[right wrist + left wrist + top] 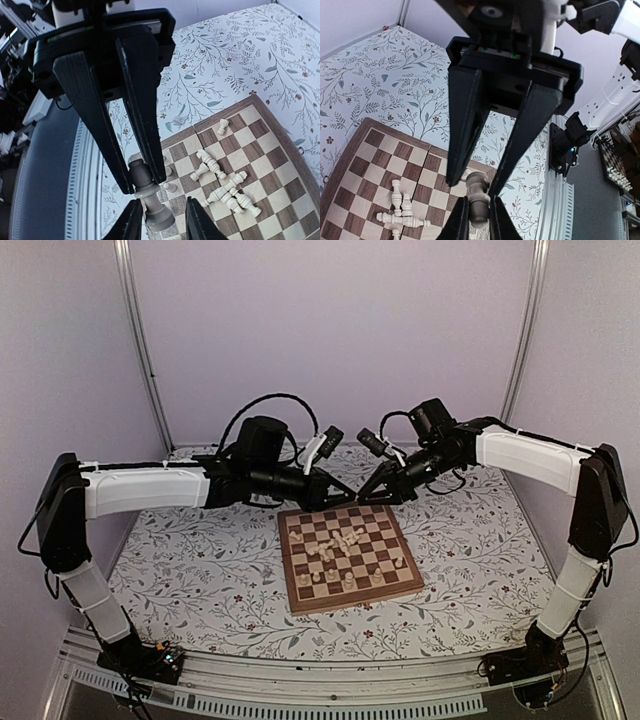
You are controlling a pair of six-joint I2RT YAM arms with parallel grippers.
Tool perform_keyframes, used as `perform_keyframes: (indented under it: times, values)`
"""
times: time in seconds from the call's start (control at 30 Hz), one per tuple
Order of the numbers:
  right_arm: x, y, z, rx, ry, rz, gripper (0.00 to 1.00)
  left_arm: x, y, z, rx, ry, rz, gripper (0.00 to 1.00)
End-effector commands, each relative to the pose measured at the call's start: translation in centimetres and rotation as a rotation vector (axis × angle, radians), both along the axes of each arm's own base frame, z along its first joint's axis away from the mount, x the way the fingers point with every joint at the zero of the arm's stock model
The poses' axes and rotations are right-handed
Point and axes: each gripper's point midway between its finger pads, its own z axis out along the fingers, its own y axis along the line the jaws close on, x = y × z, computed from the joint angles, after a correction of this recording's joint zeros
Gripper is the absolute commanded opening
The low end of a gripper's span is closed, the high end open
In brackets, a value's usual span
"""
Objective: Set up the chess pieces on the board
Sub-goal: Place the chess piece on the chessboard.
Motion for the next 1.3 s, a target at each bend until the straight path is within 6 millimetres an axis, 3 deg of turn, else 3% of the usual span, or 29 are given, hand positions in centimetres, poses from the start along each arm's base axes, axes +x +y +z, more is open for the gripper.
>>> perform_keyframes:
  times: [0.0, 0.1, 0.3, 0.5, 0.67, 1.0, 1.27]
  values:
    - [0.2, 0.0, 0.7, -0.003, -0.036, -0.005, 0.40, -0.7, -0.3, 1.1, -0.024, -0.029, -0.024, 0.09]
    - [0.4, -1.8, 1.1, -0.020, -0.102, -0.030, 0.51, -0.3, -0.1, 1.1, 0.008, -0.052, -0.001, 0.08]
    - [1.7, -9.2, 3.5, 0.051, -0.204, -0.190, 0.57, -0.8, -0.5, 0.4, 0.205, -0.151, 0.020, 0.07]
    - [2.5, -14.3, 1.0, 0.032, -0.285, -0.361, 0.58, -2.4, -0.1, -1.9, 0.413, -0.127, -0.013, 0.06]
    - [2.9, -15.9, 0.0, -0.026, -0.363, -0.432, 0.59, -4.4, 1.1, -3.1, 0.570, -0.139, -0.020, 0.06]
    - [2.8, -16.0, -1.3, -0.051, -0.363, -0.407, 0.60, -8.6, 2.4, -6.3, 0.790, -0.124, -0.092, 0.05]
    - [2.7, -16.0, -1.7, -0.065, -0.363, -0.396, 0.60, -9.7, 2.6, -8.8, 0.889, -0.113, -0.134, 0.04]
